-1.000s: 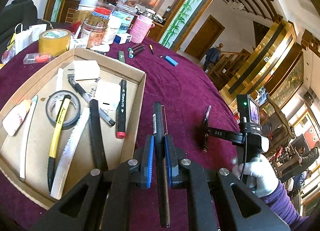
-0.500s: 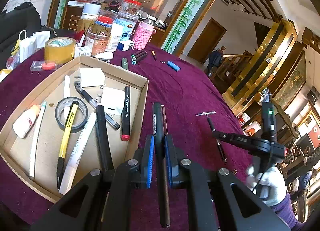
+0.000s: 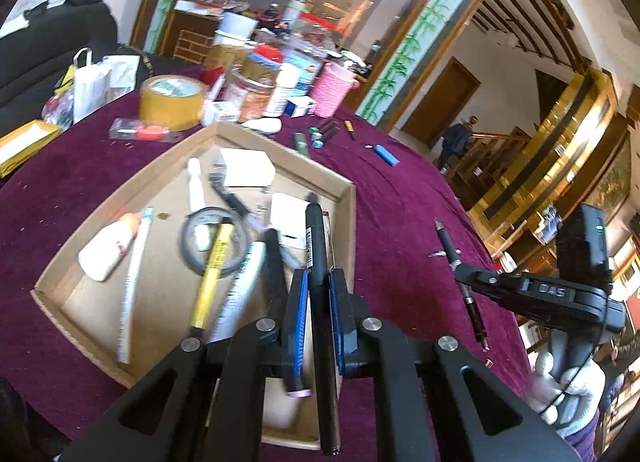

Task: Organize rigid objects
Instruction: 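Place the black pen in the tray with the left tool while the right tool places the gel pen there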

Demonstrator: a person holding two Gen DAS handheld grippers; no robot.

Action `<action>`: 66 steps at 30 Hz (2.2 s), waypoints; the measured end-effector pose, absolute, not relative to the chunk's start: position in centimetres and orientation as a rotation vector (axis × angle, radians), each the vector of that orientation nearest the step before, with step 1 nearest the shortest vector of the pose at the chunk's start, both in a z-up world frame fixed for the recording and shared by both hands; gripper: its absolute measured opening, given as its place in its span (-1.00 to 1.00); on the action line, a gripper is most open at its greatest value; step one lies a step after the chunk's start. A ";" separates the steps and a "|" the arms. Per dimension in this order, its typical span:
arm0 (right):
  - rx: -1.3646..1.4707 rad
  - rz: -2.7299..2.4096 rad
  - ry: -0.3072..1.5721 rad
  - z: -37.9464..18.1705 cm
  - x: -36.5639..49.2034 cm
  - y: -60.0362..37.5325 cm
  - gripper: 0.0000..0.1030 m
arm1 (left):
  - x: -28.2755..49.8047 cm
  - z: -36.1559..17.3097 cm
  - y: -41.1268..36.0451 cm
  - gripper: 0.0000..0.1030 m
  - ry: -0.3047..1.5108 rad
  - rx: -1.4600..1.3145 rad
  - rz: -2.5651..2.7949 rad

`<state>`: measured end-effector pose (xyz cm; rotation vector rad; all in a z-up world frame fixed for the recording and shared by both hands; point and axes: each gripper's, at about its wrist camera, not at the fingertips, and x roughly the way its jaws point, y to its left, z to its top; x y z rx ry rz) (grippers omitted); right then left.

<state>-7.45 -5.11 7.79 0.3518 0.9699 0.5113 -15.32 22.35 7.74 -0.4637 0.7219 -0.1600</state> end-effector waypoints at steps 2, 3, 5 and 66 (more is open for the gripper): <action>0.358 0.545 0.977 8.0 -7.4 -3.7 -0.77 | -15.2 7.3 23.3 -0.79 0.733 -0.479 -0.138; 0.357 0.564 0.980 8.1 -7.4 -2.8 -0.77 | -15.1 7.1 23.8 -0.79 0.736 -0.486 -0.129; 0.350 0.589 0.983 8.3 -7.3 -1.5 -0.77 | -15.0 6.8 24.6 -0.79 0.739 -0.495 -0.112; -0.229 0.408 0.704 7.4 -14.2 10.2 0.25 | -16.9 9.0 27.2 0.50 0.609 -0.369 0.142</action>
